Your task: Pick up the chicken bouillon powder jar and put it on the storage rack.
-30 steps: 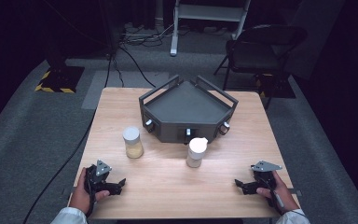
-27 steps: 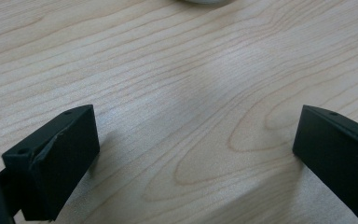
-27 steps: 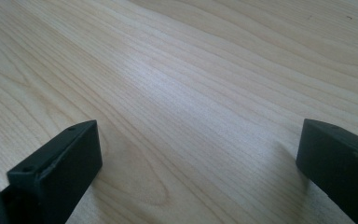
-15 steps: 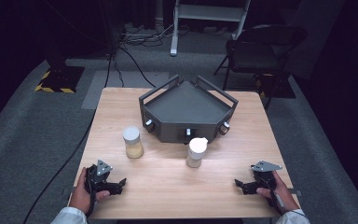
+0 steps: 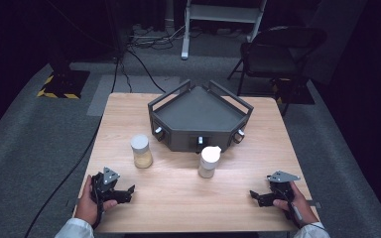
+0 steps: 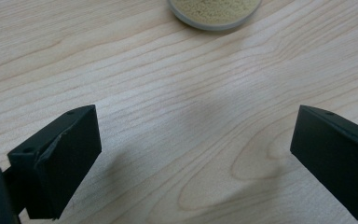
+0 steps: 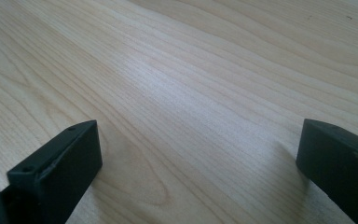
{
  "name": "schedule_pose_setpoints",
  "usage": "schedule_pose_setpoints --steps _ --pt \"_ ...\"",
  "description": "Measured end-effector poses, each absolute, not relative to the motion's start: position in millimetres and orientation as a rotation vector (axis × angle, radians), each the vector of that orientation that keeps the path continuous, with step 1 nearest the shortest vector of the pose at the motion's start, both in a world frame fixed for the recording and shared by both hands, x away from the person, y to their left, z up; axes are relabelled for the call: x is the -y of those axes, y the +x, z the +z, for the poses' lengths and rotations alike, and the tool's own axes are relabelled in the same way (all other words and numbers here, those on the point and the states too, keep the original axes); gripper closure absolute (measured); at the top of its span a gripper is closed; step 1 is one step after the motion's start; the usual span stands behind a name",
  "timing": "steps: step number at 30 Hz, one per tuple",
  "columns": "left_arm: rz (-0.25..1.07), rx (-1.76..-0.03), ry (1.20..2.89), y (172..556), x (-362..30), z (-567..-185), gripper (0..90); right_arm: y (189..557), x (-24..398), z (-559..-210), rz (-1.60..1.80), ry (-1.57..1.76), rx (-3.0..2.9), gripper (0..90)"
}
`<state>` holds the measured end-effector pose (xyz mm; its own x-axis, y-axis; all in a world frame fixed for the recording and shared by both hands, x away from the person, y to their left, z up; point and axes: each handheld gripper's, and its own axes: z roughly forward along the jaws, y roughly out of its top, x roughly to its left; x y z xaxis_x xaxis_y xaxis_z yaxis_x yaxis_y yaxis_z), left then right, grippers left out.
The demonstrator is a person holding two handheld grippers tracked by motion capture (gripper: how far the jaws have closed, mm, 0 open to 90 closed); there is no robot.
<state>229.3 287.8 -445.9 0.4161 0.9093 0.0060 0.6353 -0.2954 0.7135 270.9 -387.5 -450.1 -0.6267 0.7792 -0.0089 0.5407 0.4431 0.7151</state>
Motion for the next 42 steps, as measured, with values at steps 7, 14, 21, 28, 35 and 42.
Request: schedule_pose_setpoints --steps 7,14,21,28,35,42 --pt "0.584 -1.301 1.993 228.2 -284.7 -440.9 1.5 270.9 387.4 -450.1 0.988 1.126 -2.362 0.0" --pt "0.603 -1.292 1.970 229.7 -281.4 -435.7 1.3 270.9 387.4 -450.1 0.988 1.126 -2.362 0.0" --pt "0.613 -1.280 1.952 231.1 -279.7 -432.7 1.3 270.9 387.4 -450.1 0.988 1.126 -2.362 0.0" --pt "0.626 -1.279 1.927 232.1 -279.3 -430.1 1.2 270.9 387.4 -450.1 0.988 1.126 -2.362 0.0" --pt "0.641 -1.264 1.926 235.1 -277.4 -426.5 1.2 270.9 387.4 -450.1 0.988 1.126 -2.362 0.0" --pt "0.645 -1.248 1.910 239.3 -273.5 -423.3 1.2 270.9 387.4 -450.1 0.988 1.126 -2.362 0.0"
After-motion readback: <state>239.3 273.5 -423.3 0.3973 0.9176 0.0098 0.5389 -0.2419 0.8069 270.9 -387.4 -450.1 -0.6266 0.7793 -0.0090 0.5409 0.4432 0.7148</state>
